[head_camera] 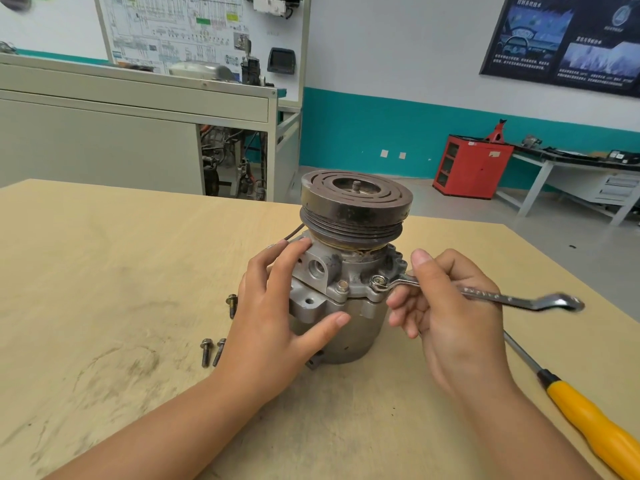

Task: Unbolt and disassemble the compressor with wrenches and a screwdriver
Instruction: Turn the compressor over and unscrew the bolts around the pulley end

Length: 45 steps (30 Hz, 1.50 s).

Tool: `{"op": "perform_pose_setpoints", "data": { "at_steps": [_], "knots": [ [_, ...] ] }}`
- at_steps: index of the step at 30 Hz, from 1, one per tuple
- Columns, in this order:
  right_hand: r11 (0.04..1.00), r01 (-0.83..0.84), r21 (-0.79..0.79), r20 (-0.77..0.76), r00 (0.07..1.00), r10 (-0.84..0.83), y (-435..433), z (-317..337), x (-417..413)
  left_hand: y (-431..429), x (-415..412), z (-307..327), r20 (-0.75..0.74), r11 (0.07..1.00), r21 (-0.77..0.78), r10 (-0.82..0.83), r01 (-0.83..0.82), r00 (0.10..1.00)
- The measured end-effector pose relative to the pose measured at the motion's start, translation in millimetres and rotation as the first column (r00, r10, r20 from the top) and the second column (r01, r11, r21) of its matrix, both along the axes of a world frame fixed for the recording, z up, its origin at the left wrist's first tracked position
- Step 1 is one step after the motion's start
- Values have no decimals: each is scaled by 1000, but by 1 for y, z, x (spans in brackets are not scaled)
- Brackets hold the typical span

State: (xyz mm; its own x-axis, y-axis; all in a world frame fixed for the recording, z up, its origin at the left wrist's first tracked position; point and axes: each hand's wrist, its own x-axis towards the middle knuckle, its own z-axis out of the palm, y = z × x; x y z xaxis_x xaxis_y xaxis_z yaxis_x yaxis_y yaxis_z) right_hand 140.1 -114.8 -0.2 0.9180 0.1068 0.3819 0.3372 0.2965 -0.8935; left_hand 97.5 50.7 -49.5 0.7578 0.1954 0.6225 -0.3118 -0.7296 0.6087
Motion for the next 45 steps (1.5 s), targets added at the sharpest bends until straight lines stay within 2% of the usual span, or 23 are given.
{"op": "perform_pose_setpoints", "data": {
  "at_steps": [4, 7, 11, 18, 23, 31, 34, 37, 41, 45],
  "knots": [
    [986, -154, 64, -246, 955, 165, -4, 4, 17, -1, 0, 0, 1, 1000, -5, -1, 1, 1000],
    [973, -204, 105, -292, 929, 227, -4, 6, 23, -1, 0, 1, 2, 1000, -12, -6, 6, 1000],
    [964, -184, 193, -206, 953, 223, -7, 13, 19, 0, 0, 1, -5, 1000, -11, -9, 9, 1000],
    [999, 29, 45, 11, 1000, -29, -5, 5, -5, 0, 1, 0, -1, 1000, -9, -4, 4, 1000],
    [982, 185, -45, 209, 963, -172, 4, -4, -18, 0, 0, 0, 5, 1000, -5, -6, 6, 1000],
    [939, 322, -121, 281, 918, -279, 11, -11, -20, 0, 1, 0, 3, 1000, -11, -4, 4, 1000],
    [974, 214, -70, 161, 966, -201, 7, -7, -14, 0, 1, 0, 0, 1000, -6, -5, 5, 1000],
    [999, 38, 17, -75, 997, -37, 1, 2, -3, 0, 1, 0, 5, 1000, -13, -5, 5, 1000],
    [991, -132, 29, -368, 920, 133, 0, 14, 21, 0, 1, -1, 2, 1000, -10, -5, 5, 1000],
    [978, -190, 92, -368, 906, 210, -3, 20, 28, 1, 1, -1, -14, 1000, -10, -10, 10, 1000]
  ]
}}
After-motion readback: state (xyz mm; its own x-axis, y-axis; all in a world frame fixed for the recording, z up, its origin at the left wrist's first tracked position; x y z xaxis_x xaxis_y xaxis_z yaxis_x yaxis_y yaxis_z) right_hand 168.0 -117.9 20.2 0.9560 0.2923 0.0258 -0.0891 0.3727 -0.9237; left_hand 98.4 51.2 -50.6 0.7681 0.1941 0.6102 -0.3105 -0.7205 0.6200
